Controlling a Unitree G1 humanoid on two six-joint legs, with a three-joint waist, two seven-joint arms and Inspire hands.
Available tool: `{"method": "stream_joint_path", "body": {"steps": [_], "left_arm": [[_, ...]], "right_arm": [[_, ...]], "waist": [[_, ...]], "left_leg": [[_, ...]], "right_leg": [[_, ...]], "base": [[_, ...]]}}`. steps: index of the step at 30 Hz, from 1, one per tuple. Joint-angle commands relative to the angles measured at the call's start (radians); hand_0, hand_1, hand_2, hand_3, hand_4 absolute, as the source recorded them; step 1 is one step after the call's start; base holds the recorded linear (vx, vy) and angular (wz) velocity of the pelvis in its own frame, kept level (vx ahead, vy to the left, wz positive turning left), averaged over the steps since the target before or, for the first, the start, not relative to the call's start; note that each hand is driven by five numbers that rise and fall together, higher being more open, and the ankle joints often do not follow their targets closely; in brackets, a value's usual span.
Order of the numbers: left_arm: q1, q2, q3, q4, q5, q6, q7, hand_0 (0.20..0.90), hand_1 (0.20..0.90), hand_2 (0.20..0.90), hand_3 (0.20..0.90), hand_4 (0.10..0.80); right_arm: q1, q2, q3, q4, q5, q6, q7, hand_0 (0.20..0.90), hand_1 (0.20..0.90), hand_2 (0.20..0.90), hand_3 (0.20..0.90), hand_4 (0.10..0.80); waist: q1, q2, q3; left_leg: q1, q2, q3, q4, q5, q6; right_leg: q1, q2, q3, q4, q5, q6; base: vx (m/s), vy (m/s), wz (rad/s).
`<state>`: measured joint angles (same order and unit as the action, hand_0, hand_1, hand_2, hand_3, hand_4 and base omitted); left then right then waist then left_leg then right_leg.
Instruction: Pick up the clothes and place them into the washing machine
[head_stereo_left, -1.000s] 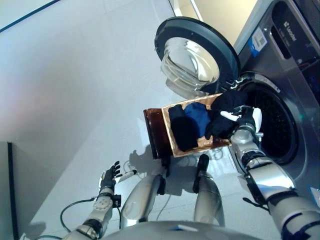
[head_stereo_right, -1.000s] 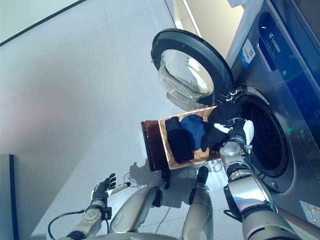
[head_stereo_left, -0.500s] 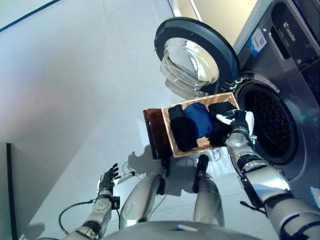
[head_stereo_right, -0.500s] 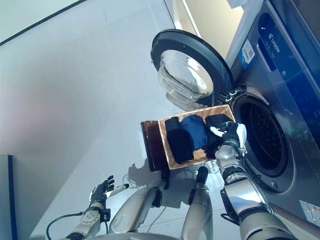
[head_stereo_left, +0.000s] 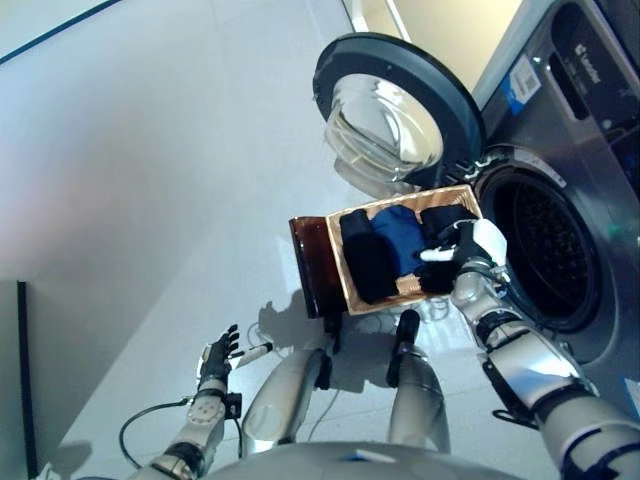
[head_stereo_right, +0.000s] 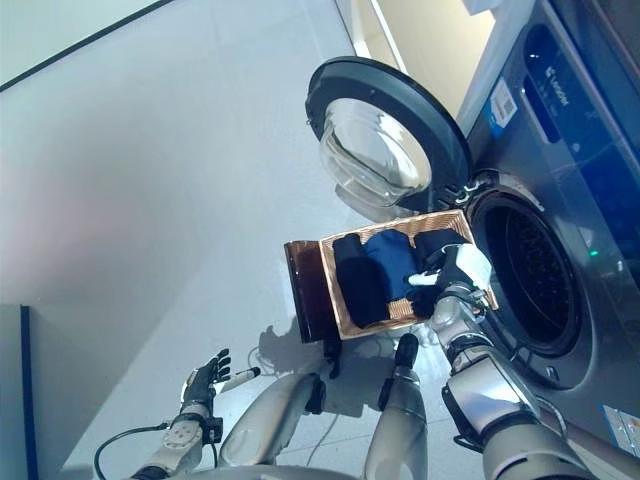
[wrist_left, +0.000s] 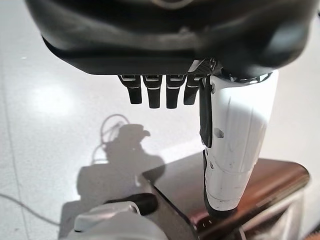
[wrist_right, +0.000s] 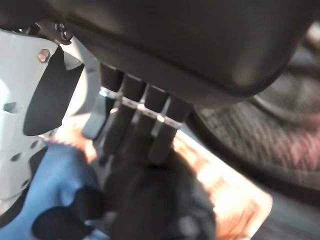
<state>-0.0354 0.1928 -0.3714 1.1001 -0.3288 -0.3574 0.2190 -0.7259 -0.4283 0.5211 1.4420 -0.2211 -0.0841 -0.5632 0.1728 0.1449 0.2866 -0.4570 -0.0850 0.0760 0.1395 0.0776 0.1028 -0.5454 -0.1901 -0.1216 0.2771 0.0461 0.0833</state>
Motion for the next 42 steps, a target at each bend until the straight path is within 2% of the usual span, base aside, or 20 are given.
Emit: {"method": "stream_joint_path", "body": {"steps": [1,7,20,23,24,27,35,39,42], "left_arm": [[0.041,0.049,0.01,-0.012,-0.011,-0.033,0.021,0.9,0.9,0.9,0.9,0.8],[0.0,0.033,-0.024,0.017,-0.052,-0.017,0.042,0.9,0.9,0.9,0.9,0.8],[-0.004,0.027,-0.017,0.033,-0.06,-0.02,0.066,0.9,0.9,0.9,0.9,0.8],[0.002,0.026,-0.02,0.014,-0.075,-0.022,0.058,0.9,0.9,0.9,0.9,0.8],[0.008,0.027,-0.021,0.008,-0.081,-0.021,0.054,0.9,0.9,0.9,0.9,0.8],[0.007,0.025,-0.02,0.015,-0.091,-0.019,0.05,0.9,0.9,0.9,0.9,0.8],[0.001,0.026,-0.026,0.002,-0.111,-0.021,0.048,0.9,0.9,0.9,0.9,0.8],[0.014,0.039,-0.045,-0.074,-0.121,-0.027,0.038,0.9,0.9,0.9,0.9,0.8],[0.005,0.045,-0.048,-0.073,-0.123,-0.028,0.038,0.9,0.9,0.9,0.9,0.8]], "right_arm": [[-0.159,-0.095,0.03,0.099,-0.037,0.038,-0.088,0.9,0.9,0.9,0.9,0.8],[-0.187,-0.105,0.007,0.123,-0.012,0.061,-0.129,0.9,0.9,0.9,0.9,0.8],[-0.166,-0.14,-0.066,0.119,0.068,0.052,-0.152,0.9,0.9,0.9,0.9,0.8],[-0.163,-0.161,-0.095,0.133,0.114,0.048,-0.15,0.9,0.9,0.9,0.9,0.8],[-0.161,-0.17,-0.111,0.136,0.144,0.042,-0.144,0.9,0.9,0.9,0.9,0.8],[-0.15,-0.168,-0.12,0.133,0.168,0.034,-0.148,0.9,0.9,0.9,0.9,0.8],[-0.18,-0.169,-0.123,0.138,0.212,0.028,-0.144,0.9,0.9,0.9,0.9,0.8],[-0.241,-0.19,-0.102,0.144,0.221,0.029,-0.15,0.9,0.9,0.9,0.9,0.8],[-0.268,-0.191,-0.091,0.142,0.227,0.024,-0.146,0.9,0.9,0.9,0.9,0.8]], "waist": [[0.02,0.014,0.027],[0.011,0.011,0.047],[0.0,0.006,0.017],[0.002,0.015,0.021],[0.004,0.022,0.029],[0.001,0.03,0.045],[0.008,0.053,0.07],[0.022,0.084,0.088],[0.024,0.087,0.092]], "left_leg": [[-0.106,0.01,-0.049,0.075,-0.021,-0.102],[-0.117,0.014,-0.048,0.086,-0.022,-0.102],[-0.115,0.008,-0.035,0.087,-0.042,-0.1],[-0.127,0.005,-0.033,0.095,-0.044,-0.098],[-0.126,0.002,-0.035,0.111,-0.075,-0.101],[-0.14,0.001,-0.031,0.132,-0.082,-0.099],[-0.232,-0.011,-0.023,0.207,-0.103,-0.092],[-0.305,-0.022,-0.026,0.268,-0.116,-0.087],[-0.328,-0.026,-0.03,0.279,-0.119,-0.086]], "right_leg": [[0.033,0.0,-0.012,-0.017,0.007,-0.015],[0.021,0.004,-0.012,-0.001,0.0,-0.02],[0.017,-0.004,0.01,-0.007,0.009,-0.015],[0.005,-0.007,0.012,-0.005,0.01,-0.016],[0.005,-0.008,0.017,0.014,-0.02,-0.008],[-0.008,-0.011,0.019,0.027,-0.024,-0.01],[-0.097,-0.028,0.021,0.122,-0.057,-0.015],[-0.161,-0.048,0.022,0.194,-0.082,-0.018],[-0.184,-0.052,0.023,0.218,-0.093,-0.022]], "base": [[0.0,0.0,0.0],[0.016,0.012,0.02],[0.023,0.028,-0.04],[0.02,0.024,-0.07],[0.084,0.013,-0.04],[0.035,0.014,-0.02],[0.005,0.021,0.03],[0.026,0.031,0.12],[0.042,0.017,0.17]]}}
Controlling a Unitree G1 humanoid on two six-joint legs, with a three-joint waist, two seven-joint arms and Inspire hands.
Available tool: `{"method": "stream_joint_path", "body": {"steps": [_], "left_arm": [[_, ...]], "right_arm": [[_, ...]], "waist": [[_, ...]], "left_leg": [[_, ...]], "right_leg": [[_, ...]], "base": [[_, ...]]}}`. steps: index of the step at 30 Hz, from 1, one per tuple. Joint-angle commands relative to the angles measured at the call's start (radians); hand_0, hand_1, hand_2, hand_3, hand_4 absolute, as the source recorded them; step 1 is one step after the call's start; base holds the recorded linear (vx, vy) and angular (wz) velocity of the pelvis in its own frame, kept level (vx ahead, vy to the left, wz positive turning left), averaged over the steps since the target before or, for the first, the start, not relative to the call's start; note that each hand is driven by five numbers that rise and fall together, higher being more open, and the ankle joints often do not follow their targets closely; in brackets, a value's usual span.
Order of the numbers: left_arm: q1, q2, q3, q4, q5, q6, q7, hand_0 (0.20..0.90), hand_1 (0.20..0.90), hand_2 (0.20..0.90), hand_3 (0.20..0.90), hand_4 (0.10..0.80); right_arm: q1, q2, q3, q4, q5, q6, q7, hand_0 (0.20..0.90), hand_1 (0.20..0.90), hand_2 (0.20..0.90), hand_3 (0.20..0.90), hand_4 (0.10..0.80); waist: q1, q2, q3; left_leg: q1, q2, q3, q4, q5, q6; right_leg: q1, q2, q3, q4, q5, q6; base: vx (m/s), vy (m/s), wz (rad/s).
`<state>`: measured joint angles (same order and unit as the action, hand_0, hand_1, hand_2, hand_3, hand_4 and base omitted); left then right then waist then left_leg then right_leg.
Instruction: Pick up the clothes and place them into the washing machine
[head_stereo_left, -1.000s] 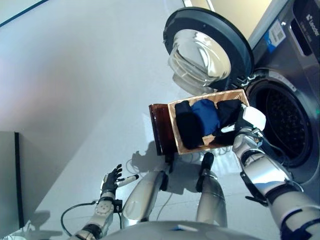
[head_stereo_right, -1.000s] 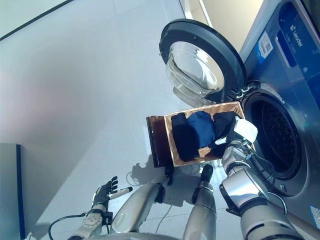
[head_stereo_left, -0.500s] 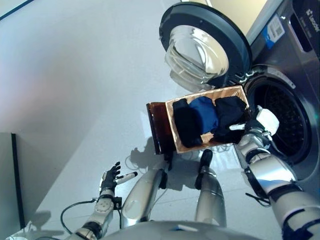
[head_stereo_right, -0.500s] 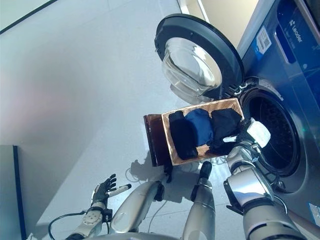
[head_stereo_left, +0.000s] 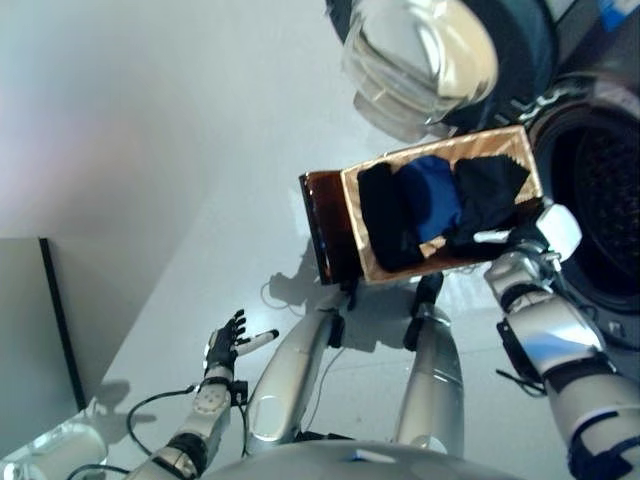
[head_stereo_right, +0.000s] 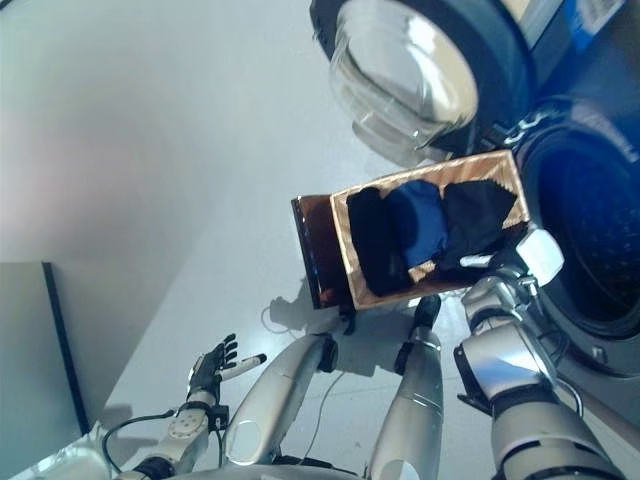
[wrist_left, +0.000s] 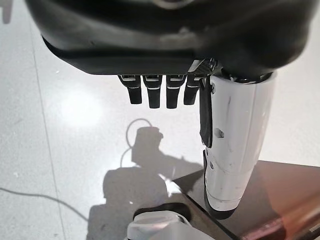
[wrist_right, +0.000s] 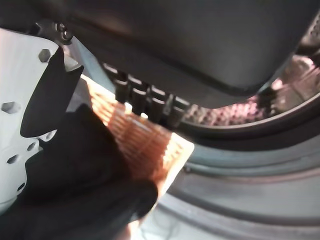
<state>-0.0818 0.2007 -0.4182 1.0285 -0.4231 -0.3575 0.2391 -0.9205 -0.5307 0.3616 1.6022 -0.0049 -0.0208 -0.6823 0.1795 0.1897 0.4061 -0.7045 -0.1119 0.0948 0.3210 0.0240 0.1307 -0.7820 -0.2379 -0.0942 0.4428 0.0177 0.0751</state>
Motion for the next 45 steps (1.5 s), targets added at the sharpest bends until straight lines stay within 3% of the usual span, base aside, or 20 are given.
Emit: {"method": "stream_joint_path", "body": {"steps": [1,6,7,8,9,10,11,24,33,34,35,36,39,43,45], "left_arm": [[0.041,0.043,0.001,-0.015,-0.034,-0.031,0.023,0.9,0.9,0.9,0.9,0.8],[0.035,0.049,0.003,-0.043,-0.037,-0.041,0.027,0.9,0.9,0.9,0.9,0.8],[0.028,0.048,0.003,-0.032,-0.038,-0.043,0.029,0.9,0.9,0.9,0.9,0.8],[0.026,0.048,0.005,-0.026,-0.037,-0.044,0.032,0.9,0.9,0.9,0.9,0.8],[0.026,0.048,0.005,-0.026,-0.037,-0.044,0.032,0.9,0.9,0.9,0.9,0.8],[0.023,0.048,0.009,-0.023,-0.037,-0.044,0.035,0.9,0.9,0.9,0.9,0.8],[0.024,0.051,0.014,-0.027,-0.037,-0.047,0.038,0.9,0.9,0.9,0.9,0.8],[0.047,0.051,0.051,0.047,-0.023,-0.031,0.012,0.9,0.9,0.9,0.9,0.8],[0.046,0.033,0.093,0.142,-0.019,-0.021,0.002,0.9,0.9,0.9,0.9,0.8],[0.05,0.03,0.094,0.137,-0.021,-0.024,0.001,0.9,0.9,0.9,0.9,0.8],[0.051,0.03,0.094,0.138,-0.021,-0.023,0.001,0.9,0.9,0.9,0.9,0.8],[0.066,0.025,0.094,0.117,-0.033,-0.033,-0.007,0.9,0.9,0.9,0.9,0.8],[0.099,0.023,0.078,0.071,-0.037,-0.046,-0.01,0.9,0.9,0.9,0.9,0.8],[0.108,0.004,0.036,0.071,-0.045,-0.084,-0.006,0.9,0.9,0.9,0.9,0.8],[0.105,-0.001,0.034,0.074,-0.047,-0.09,-0.004,0.9,0.9,0.9,0.9,0.8]], "right_arm": [[-0.101,-0.092,0.089,-0.023,0.005,-0.04,-0.03,0.9,0.9,0.9,0.9,0.8],[-0.147,-0.082,0.13,-0.043,-0.014,-0.042,-0.018,0.9,0.9,0.9,0.9,0.8],[-0.156,-0.069,0.147,-0.05,-0.023,-0.045,-0.015,0.774,0.774,0.774,0.774,0.71],[-0.161,-0.065,0.153,-0.048,-0.027,-0.044,-0.011,0.516,0.516,0.516,0.516,0.525],[-0.161,-0.065,0.153,-0.048,-0.027,-0.044,-0.011,0.516,0.516,0.516,0.516,0.525],[-0.169,-0.062,0.159,-0.049,-0.028,-0.045,-0.007,0.304,0.304,0.304,0.304,0.375],[-0.179,-0.065,0.16,-0.051,-0.025,-0.047,-0.006,0.2,0.2,0.2,0.2,0.3],[-0.135,-0.093,0.079,-0.044,0.056,-0.064,0.023,0.2,0.2,0.2,0.2,0.3],[0.04,-0.057,-0.019,-0.218,0.102,-0.133,0.021,0.2,0.2,0.2,0.2,0.3],[0.06,-0.052,-0.035,-0.251,0.112,-0.143,0.02,0.2,0.2,0.2,0.2,0.3],[0.062,-0.051,-0.035,-0.252,0.112,-0.143,0.02,0.2,0.2,0.2,0.2,0.3],[0.115,-0.038,-0.068,-0.352,0.132,-0.165,0.013,0.2,0.2,0.2,0.2,0.3],[0.162,-0.017,-0.12,-0.427,0.172,-0.197,-0.005,0.2,0.2,0.2,0.2,0.3],[0.285,0.088,-0.303,-0.527,0.396,-0.365,-0.021,0.2,0.2,0.2,0.2,0.3],[0.307,0.103,-0.325,-0.546,0.419,-0.387,-0.022,0.2,0.2,0.2,0.2,0.3]], "waist": [[0.025,0.045,-0.025],[0.04,0.039,-0.026],[0.046,0.033,-0.026],[0.049,0.031,-0.027],[0.049,0.031,-0.027],[0.054,0.03,-0.029],[0.058,0.027,-0.031],[0.067,0.023,-0.071],[0.002,-0.013,-0.1],[-0.004,-0.012,-0.099],[-0.004,-0.016,-0.1],[-0.02,-0.016,-0.097],[-0.031,-0.015,-0.094],[-0.056,0.007,-0.094],[-0.059,0.017,-0.096]], "left_leg": [[-0.1,-0.004,-0.049,0.105,-0.066,-0.114],[-0.115,-0.005,-0.059,0.098,-0.059,-0.117],[-0.114,-0.005,-0.064,0.094,-0.058,-0.117],[-0.113,-0.007,-0.068,0.093,-0.058,-0.117],[-0.113,-0.007,-0.068,0.093,-0.058,-0.117],[-0.114,-0.01,-0.069,0.092,-0.057,-0.118],[-0.119,-0.012,-0.072,0.099,-0.055,-0.122],[-0.024,-0.012,-0.1,0.02,-0.032,-0.128],[0.121,0.004,-0.091,-0.057,-0.02,-0.133],[0.124,0.01,-0.083,-0.072,0.011,-0.128],[0.137,0.007,-0.088,-0.067,-0.018,-0.133],[0.154,0.016,-0.076,-0.086,0.015,-0.129],[0.188,0.018,-0.068,-0.1,0.016,-0.127],[0.228,0.015,-0.051,-0.119,0.013,-0.122],[0.233,0.013,-0.047,-0.12,0.012,-0.12]], "right_leg": [[0.032,-0.008,-0.006,0.068,-0.071,-0.017],[0.018,-0.006,-0.015,0.073,-0.079,-0.018],[0.019,-0.004,-0.021,0.074,-0.081,-0.019],[0.02,-0.004,-0.024,0.076,-0.083,-0.019],[0.02,-0.004,-0.024,0.076,-0.083,-0.019],[0.019,-0.003,-0.028,0.079,-0.085,-0.02],[0.018,-0.001,-0.032,0.082,-0.085,-0.021],[0.099,0.004,-0.048,0.05,-0.091,-0.022],[0.247,0.026,-0.042,-0.057,-0.063,-0.012],[0.253,0.028,-0.048,-0.082,-0.03,-0.018],[0.263,0.027,-0.04,-0.072,-0.058,-0.01],[0.279,0.034,-0.042,-0.104,-0.021,-0.013],[0.312,0.038,-0.036,-0.125,-0.016,-0.009],[0.335,0.033,-0.022,-0.139,-0.017,-0.002],[0.335,0.032,-0.019,-0.14,-0.018,-0.001]], "base": [[0.033,0.004,0.17],[0.034,-0.013,0.1],[0.049,-0.028,0.02],[0.037,-0.025,0.0],[0.009,-0.029,-0.03],[-0.001,-0.041,0.0],[0.016,-0.041,0.01],[0.003,-0.006,0.07],[0.004,-0.005,-0.06],[0.017,0.0,-0.08],[-0.097,0.008,-0.15],[-0.009,-0.008,-0.23],[-0.031,0.017,-0.18],[-0.013,0.039,-0.29],[-0.006,0.054,-0.23]]}}
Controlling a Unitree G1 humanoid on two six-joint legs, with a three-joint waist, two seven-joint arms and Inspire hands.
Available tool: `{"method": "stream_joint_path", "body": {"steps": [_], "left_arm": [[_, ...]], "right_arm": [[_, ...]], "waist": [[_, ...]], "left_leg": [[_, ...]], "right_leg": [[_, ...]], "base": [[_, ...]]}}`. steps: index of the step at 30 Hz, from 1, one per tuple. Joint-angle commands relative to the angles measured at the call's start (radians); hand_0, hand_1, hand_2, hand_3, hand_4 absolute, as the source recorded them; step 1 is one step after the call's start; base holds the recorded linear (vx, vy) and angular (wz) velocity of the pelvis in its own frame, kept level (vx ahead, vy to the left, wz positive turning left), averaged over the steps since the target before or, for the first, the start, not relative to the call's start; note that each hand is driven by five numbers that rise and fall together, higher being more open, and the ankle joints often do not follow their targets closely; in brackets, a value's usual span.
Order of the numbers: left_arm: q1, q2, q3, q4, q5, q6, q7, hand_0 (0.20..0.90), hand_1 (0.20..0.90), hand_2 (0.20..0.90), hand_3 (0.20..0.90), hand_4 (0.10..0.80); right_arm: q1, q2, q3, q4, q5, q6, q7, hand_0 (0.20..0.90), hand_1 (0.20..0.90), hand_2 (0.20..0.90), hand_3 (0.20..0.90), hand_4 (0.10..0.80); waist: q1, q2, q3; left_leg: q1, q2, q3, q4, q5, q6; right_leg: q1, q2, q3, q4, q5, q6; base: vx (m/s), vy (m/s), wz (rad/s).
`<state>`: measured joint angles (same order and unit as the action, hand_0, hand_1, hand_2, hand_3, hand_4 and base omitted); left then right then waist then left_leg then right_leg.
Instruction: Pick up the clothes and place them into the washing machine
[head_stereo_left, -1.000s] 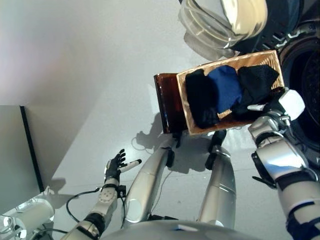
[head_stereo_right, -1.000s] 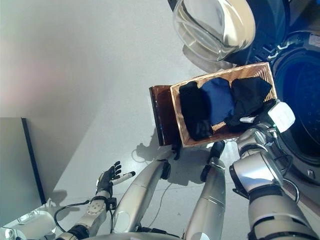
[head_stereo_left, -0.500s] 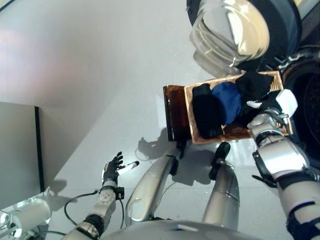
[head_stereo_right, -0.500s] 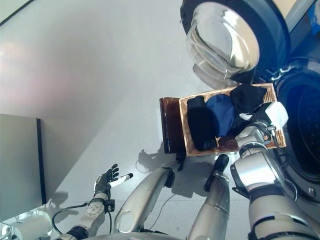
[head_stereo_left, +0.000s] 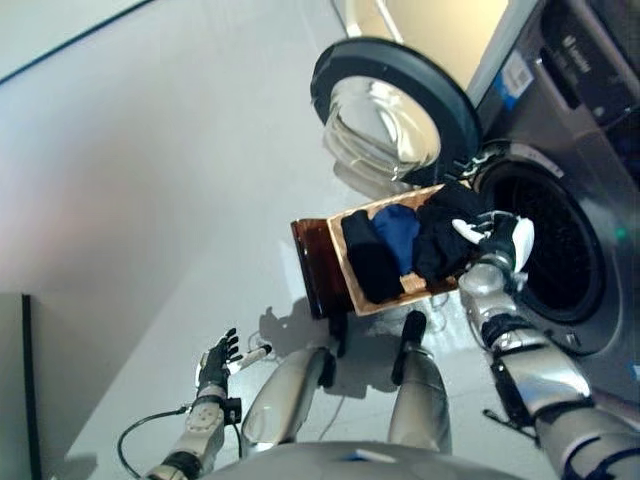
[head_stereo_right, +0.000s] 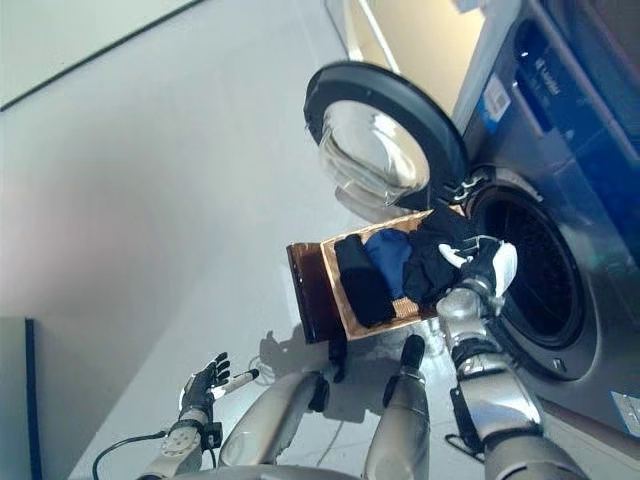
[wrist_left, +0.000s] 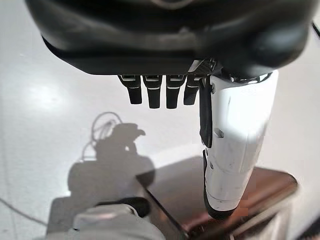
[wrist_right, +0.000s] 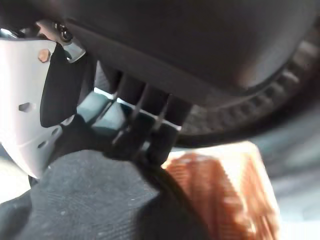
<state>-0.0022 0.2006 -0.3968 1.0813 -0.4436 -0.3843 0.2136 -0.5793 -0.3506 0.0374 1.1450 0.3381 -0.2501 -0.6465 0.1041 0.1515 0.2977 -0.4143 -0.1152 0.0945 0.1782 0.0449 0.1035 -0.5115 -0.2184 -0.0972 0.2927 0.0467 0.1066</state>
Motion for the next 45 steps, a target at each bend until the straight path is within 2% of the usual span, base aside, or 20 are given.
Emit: {"method": "stream_joint_path", "body": {"steps": [1,4,5,7,8,10,15,20,25,26,27,28,29,31,34,36,38,39,40,45], "left_arm": [[0.027,-0.008,0.004,0.024,-0.018,-0.078,0.03,0.9,0.9,0.9,0.9,0.8],[0.033,-0.014,-0.006,0.016,-0.011,-0.09,0.038,0.9,0.9,0.9,0.9,0.8],[0.033,-0.02,-0.018,0.019,-0.002,-0.094,0.042,0.9,0.9,0.9,0.9,0.8],[0.04,-0.025,-0.031,0.014,-0.003,-0.099,0.043,0.9,0.9,0.9,0.9,0.8],[0.04,-0.025,-0.032,0.013,-0.003,-0.099,0.043,0.9,0.9,0.9,0.9,0.8],[0.037,-0.03,-0.041,0.011,-0.005,-0.092,0.041,0.9,0.9,0.9,0.9,0.8],[0.04,-0.035,-0.059,0.016,-0.012,-0.075,0.031,0.9,0.9,0.9,0.9,0.8],[0.051,-0.039,-0.069,0.002,-0.035,-0.07,0.014,0.9,0.9,0.9,0.9,0.8],[0.07,-0.015,-0.069,-0.028,-0.029,-0.071,-0.004,0.9,0.9,0.9,0.9,0.8],[0.069,-0.015,-0.069,-0.028,-0.029,-0.071,-0.004,0.9,0.9,0.9,0.9,0.8],[0.068,0.009,-0.062,-0.035,-0.018,-0.074,-0.006,0.9,0.9,0.9,0.9,0.8],[0.067,0.008,-0.062,-0.035,-0.018,-0.074,-0.006,0.9,0.9,0.9,0.9,0.8],[0.077,0.036,-0.052,-0.064,-0.016,-0.081,-0.01,0.9,0.9,0.9,0.9,0.8],[0.079,0.059,-0.042,-0.082,-0.017,-0.092,-0.01,0.9,0.9,0.9,0.9,0.8],[0.083,0.076,-0.035,-0.087,-0.022,-0.092,-0.003,0.9,0.9,0.9,0.9,0.8],[0.085,0.07,-0.039,-0.105,-0.03,-0.094,-0.005,0.9,0.9,0.9,0.9,0.8],[0.084,0.062,-0.036,-0.098,-0.029,-0.093,0.0,0.9,0.9,0.9,0.9,0.8],[0.082,0.057,-0.031,-0.092,-0.035,-0.093,0.002,0.9,0.9,0.9,0.9,0.8],[0.077,0.048,-0.03,-0.091,-0.041,-0.093,0.004,0.9,0.9,0.9,0.9,0.8],[0.051,0.009,-0.043,-0.053,-0.056,-0.093,-0.003,0.9,0.9,0.9,0.9,0.8]], "right_arm": [[-0.023,-0.057,-0.039,-0.093,0.085,-0.185,-0.087,0.2,0.2,0.2,0.2,0.3],[-0.028,-0.05,-0.062,-0.089,0.083,-0.2,-0.123,0.2,0.2,0.2,0.2,0.3],[-0.052,-0.05,-0.08,-0.064,0.075,-0.204,-0.157,0.2,0.2,0.2,0.2,0.3],[-0.071,-0.047,-0.105,-0.056,0.115,-0.224,-0.161,0.2,0.2,0.2,0.2,0.3],[-0.072,-0.047,-0.106,-0.055,0.116,-0.224,-0.16,0.2,0.2,0.2,0.2,0.3],[-0.121,-0.06,-0.129,0.003,0.192,-0.238,-0.14,0.2,0.2,0.2,0.2,0.3],[-0.178,-0.047,-0.176,0.044,0.392,-0.306,-0.071,0.2,0.2,0.2,0.2,0.3],[-0.234,-0.059,-0.206,0.036,0.487,-0.336,-0.053,0.2,0.2,0.2,0.2,0.3],[-0.349,-0.223,-0.205,-0.008,0.433,-0.316,-0.093,0.2,0.2,0.2,0.2,0.3],[-0.349,-0.224,-0.204,-0.007,0.432,-0.316,-0.093,0.2,0.2,0.2,0.2,0.3],[-0.426,-0.331,-0.164,-0.053,0.361,-0.298,-0.129,0.2,0.2,0.2,0.2,0.3],[-0.428,-0.331,-0.163,-0.053,0.36,-0.298,-0.131,0.2,0.2,0.2,0.2,0.3],[-0.531,-0.469,-0.095,-0.085,0.31,-0.278,-0.137,0.2,0.2,0.2,0.2,0.3],[-0.652,-0.569,0.004,-0.18,0.229,-0.263,-0.173,0.2,0.2,0.2,0.2,0.3],[-0.794,-0.666,0.108,-0.273,0.188,-0.264,-0.198,0.2,0.2,0.2,0.2,0.3],[-0.838,-0.69,0.144,-0.292,0.184,-0.27,-0.205,0.2,0.2,0.2,0.2,0.3],[-0.807,-0.675,0.116,-0.313,0.157,-0.263,-0.216,0.2,0.2,0.2,0.2,0.3],[-0.781,-0.661,0.102,-0.293,0.152,-0.255,-0.208,0.414,0.414,0.414,0.414,0.453],[-0.754,-0.641,0.097,-0.268,0.159,-0.247,-0.19,0.9,0.9,0.9,0.9,0.8],[-0.656,-0.51,0.072,-0.093,0.25,-0.214,-0.064,0.9,0.9,0.9,0.9,0.8]], "waist": [[0.013,0.076,0.005],[0.015,0.1,-0.003],[0.018,0.126,-0.009],[0.021,0.146,-0.016],[0.023,0.146,-0.017],[0.028,0.167,-0.017],[0.033,0.188,-0.023],[0.045,0.216,-0.033],[0.062,0.257,-0.058],[0.062,0.257,-0.058],[0.07,0.273,-0.07],[0.071,0.274,-0.07],[0.083,0.285,-0.087],[0.083,0.291,-0.097],[0.08,0.292,-0.117],[0.076,0.299,-0.125],[0.067,0.307,-0.122],[0.066,0.307,-0.122],[0.065,0.308,-0.119],[0.061,0.314,-0.102]], "left_leg": [[-0.057,0.012,-0.041,0.025,-0.012,-0.09],[-0.056,0.007,-0.038,0.025,-0.015,-0.086],[-0.062,0.0,-0.035,0.031,-0.017,-0.083],[-0.068,-0.004,-0.032,0.038,-0.021,-0.08],[-0.07,-0.003,-0.032,0.039,-0.022,-0.08],[-0.081,-0.009,-0.027,0.048,-0.027,-0.078],[-0.091,-0.012,-0.022,0.041,-0.027,-0.079],[-0.089,-0.015,-0.017,0.023,-0.027,-0.081],[-0.078,-0.027,-0.02,0.019,-0.029,-0.085],[-0.079,-0.027,-0.02,0.019,-0.03,-0.085],[-0.079,-0.036,-0.016,0.017,-0.03,-0.085],[-0.079,-0.035,-0.015,0.017,-0.03,-0.085],[-0.077,-0.043,-0.009,0.008,-0.031,-0.087],[-0.082,-0.044,0.006,-0.003,-0.027,-0.088],[-0.085,-0.048,0.019,-0.031,-0.019,-0.093],[-0.084,-0.051,0.022,-0.043,-0.015,-0.095],[-0.084,-0.052,0.025,-0.038,-0.016,-0.093],[-0.085,-0.053,0.028,-0.035,-0.017,-0.091],[-0.084,-0.053,0.032,-0.034,-0.019,-0.09],[-0.087,-0.041,0.046,-0.036,-0.016,-0.091]], "right_leg": [[0.06,0.01,-0.009,0.014,-0.049,-0.031],[0.055,0.006,-0.005,0.017,-0.051,-0.029],[0.047,0.002,0.002,0.023,-0.053,-0.029],[0.037,-0.003,0.006,0.032,-0.056,-0.027],[0.035,-0.003,0.007,0.034,-0.056,-0.027],[0.019,-0.008,0.018,0.048,-0.057,-0.026],[-0.002,-0.009,0.03,0.056,-0.061,-0.027],[-0.009,-0.013,0.042,0.049,-0.062,-0.025],[-0.005,-0.024,0.055,0.048,-0.067,-0.022],[-0.005,-0.024,0.055,0.048,-0.067,-0.022],[-0.01,-0.032,0.063,0.044,-0.061,-0.019],[-0.011,-0.031,0.063,0.044,-0.06,-0.019],[-0.019,-0.042,0.071,0.037,-0.054,-0.013],[-0.037,-0.049,0.089,0.028,-0.041,-0.008],[-0.06,-0.056,0.103,0.024,-0.039,-0.007],[-0.069,-0.057,0.111,0.031,-0.046,-0.009],[-0.078,-0.054,0.117,0.044,-0.051,-0.012],[-0.083,-0.053,0.123,0.048,-0.049,-0.012],[-0.087,-0.052,0.127,0.049,-0.045,-0.012],[-0.087,-0.04,0.132,0.033,-0.035,-0.016]], "base": [[-0.014,0.075,-0.17],[-0.017,0.052,-0.14],[-0.02,0.061,-0.1],[-0.02,0.053,-0.07],[-0.024,0.042,-0.06],[-0.019,0.041,-0.04],[0.001,0.019,-0.05],[0.032,0.026,-0.05],[0.052,0.018,0.04],[0.046,0.028,0.05],[0.03,0.024,0.03],[0.052,0.06,0.08],[0.029,0.057,0.02],[0.039,0.069,-0.11],[0.037,0.032,-0.13],[0.053,0.016,-0.11],[0.05,0.002,-0.11],[0.017,-0.012,-0.16],[-0.003,-0.012,-0.13],[-0.024,-0.035,-0.08]]}}
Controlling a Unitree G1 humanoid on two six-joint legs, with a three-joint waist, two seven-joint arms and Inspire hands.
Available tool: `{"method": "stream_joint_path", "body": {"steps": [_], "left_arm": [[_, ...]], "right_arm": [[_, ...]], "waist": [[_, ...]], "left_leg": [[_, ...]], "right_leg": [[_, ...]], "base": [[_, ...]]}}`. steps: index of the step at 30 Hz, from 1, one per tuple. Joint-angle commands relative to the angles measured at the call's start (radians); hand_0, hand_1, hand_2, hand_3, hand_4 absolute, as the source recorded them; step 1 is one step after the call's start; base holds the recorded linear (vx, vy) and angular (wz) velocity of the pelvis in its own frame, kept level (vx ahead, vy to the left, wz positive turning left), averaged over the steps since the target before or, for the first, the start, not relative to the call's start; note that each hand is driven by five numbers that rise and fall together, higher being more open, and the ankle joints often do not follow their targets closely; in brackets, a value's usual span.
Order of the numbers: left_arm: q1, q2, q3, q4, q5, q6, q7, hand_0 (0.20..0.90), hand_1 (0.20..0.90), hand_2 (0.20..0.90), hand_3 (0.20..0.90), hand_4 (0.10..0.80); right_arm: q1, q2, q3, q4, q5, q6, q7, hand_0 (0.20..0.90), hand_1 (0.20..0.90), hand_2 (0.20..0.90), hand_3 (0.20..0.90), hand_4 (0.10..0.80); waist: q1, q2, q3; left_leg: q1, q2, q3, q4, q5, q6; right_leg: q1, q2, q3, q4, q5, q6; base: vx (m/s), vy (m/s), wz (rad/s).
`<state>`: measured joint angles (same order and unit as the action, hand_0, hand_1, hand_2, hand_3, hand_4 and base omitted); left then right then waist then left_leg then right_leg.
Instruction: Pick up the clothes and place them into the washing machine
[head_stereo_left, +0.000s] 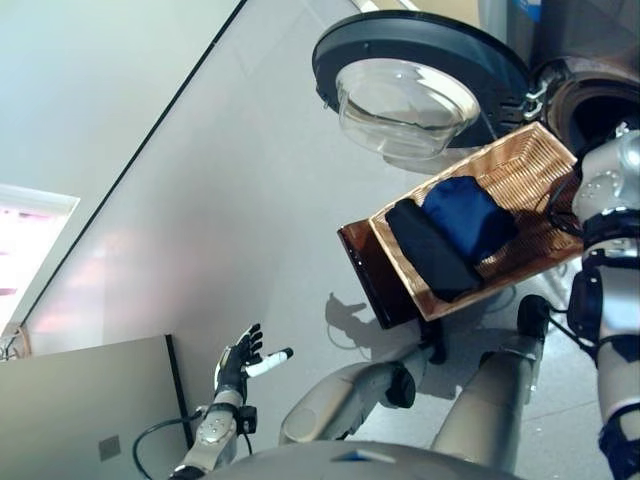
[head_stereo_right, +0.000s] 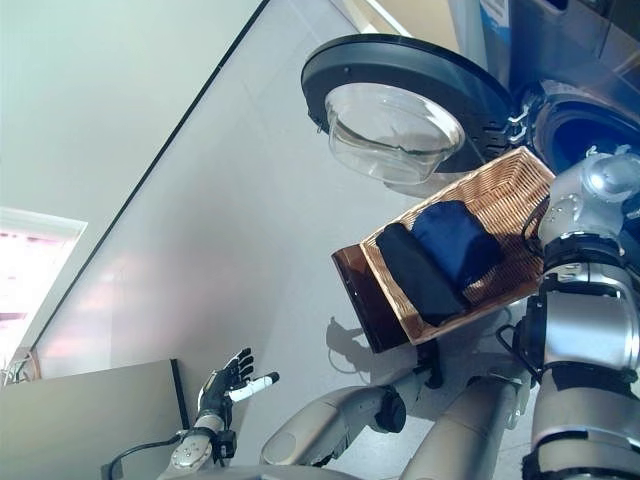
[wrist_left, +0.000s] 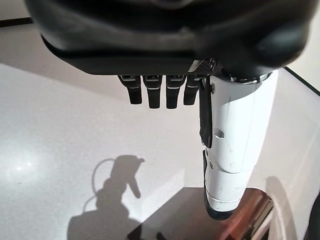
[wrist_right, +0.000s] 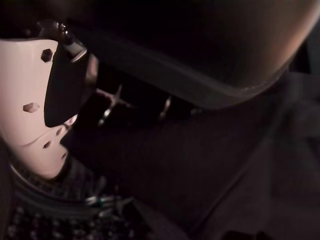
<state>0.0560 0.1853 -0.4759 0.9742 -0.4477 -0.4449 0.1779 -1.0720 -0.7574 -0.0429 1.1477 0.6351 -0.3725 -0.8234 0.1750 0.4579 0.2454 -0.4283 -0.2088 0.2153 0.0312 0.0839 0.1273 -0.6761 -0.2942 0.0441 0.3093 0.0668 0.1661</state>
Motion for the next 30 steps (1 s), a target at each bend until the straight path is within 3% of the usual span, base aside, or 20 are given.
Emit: {"method": "stream_joint_path", "body": {"steps": [1,9,11,12,14,16,24,30], "left_arm": [[-0.019,0.003,0.031,0.079,-0.05,-0.019,0.02,0.9,0.9,0.9,0.9,0.8],[-0.031,-0.02,0.042,0.123,-0.025,0.0,0.011,0.9,0.9,0.9,0.9,0.8],[-0.046,-0.021,0.061,0.148,-0.015,0.002,0.021,0.9,0.9,0.9,0.9,0.8],[-0.046,-0.02,0.061,0.148,-0.015,0.002,0.021,0.9,0.9,0.9,0.9,0.8],[-0.058,-0.026,0.081,0.181,-0.01,0.006,0.026,0.9,0.9,0.9,0.9,0.8],[-0.063,-0.023,0.097,0.188,0.001,0.009,0.026,0.9,0.9,0.9,0.9,0.8],[-0.089,0.004,0.145,0.187,0.043,0.013,0.041,0.9,0.9,0.9,0.9,0.8],[-0.059,0.044,0.167,0.023,0.02,-0.001,0.034,0.9,0.9,0.9,0.9,0.8]], "right_arm": [[-0.116,-0.038,0.147,-0.007,-0.025,-0.073,0.164,0.9,0.9,0.9,0.9,0.8],[0.001,0.122,0.115,0.157,0.048,-0.052,0.269,0.9,0.9,0.9,0.9,0.8],[0.079,0.219,0.121,0.17,0.05,-0.039,0.301,0.9,0.9,0.9,0.9,0.8],[0.079,0.22,0.121,0.17,0.05,-0.039,0.301,0.9,0.9,0.9,0.9,0.8],[0.153,0.306,0.134,0.155,0.049,-0.029,0.337,0.9,0.9,0.9,0.9,0.8],[0.194,0.334,0.168,0.176,-0.006,0.004,0.357,0.9,0.9,0.9,0.9,0.8],[0.14,0.328,0.358,0.357,-0.387,0.145,0.316,0.9,0.9,0.9,0.9,0.8],[0.041,0.287,0.446,0.427,-0.512,0.206,0.275,0.9,0.9,0.9,0.9,0.8]], "waist": [[-0.01,0.009,-0.044],[-0.003,-0.004,-0.034],[-0.003,-0.026,-0.027],[-0.003,-0.026,-0.026],[-0.009,-0.064,-0.013],[-0.011,-0.094,-0.007],[0.017,-0.193,0.03],[0.053,-0.222,0.072]], "left_leg": [[-0.071,0.058,-0.075,0.111,-0.053,-0.114],[-0.069,0.069,-0.09,0.123,-0.052,-0.115],[-0.065,0.075,-0.098,0.127,-0.051,-0.115],[-0.065,0.075,-0.099,0.127,-0.051,-0.115],[-0.059,0.084,-0.106,0.135,-0.05,-0.115],[-0.053,0.09,-0.115,0.137,-0.048,-0.116],[-0.082,0.104,-0.154,0.161,-0.033,-0.12],[-0.161,0.111,-0.178,0.226,-0.033,-0.123]], "right_leg": [[0.08,0.044,-0.009,0.016,-0.055,-0.078],[0.1,0.059,-0.023,0.026,-0.066,-0.088],[0.11,0.066,-0.035,0.029,-0.066,-0.091],[0.11,0.066,-0.035,0.029,-0.066,-0.091],[0.126,0.076,-0.045,0.029,-0.067,-0.096],[0.143,0.08,-0.06,0.024,-0.065,-0.098],[0.156,0.096,-0.119,0.019,-0.057,-0.112],[0.111,0.1,-0.16,0.076,-0.083,-0.128]], "base": [[-0.015,-0.032,-0.08],[-0.017,-0.045,-0.05],[-0.02,-0.065,0.09],[-0.012,-0.062,0.12],[-0.013,-0.083,0.18],[-0.011,-0.081,0.1],[-0.043,-0.07,0.19],[-0.063,-0.046,0.26]]}}
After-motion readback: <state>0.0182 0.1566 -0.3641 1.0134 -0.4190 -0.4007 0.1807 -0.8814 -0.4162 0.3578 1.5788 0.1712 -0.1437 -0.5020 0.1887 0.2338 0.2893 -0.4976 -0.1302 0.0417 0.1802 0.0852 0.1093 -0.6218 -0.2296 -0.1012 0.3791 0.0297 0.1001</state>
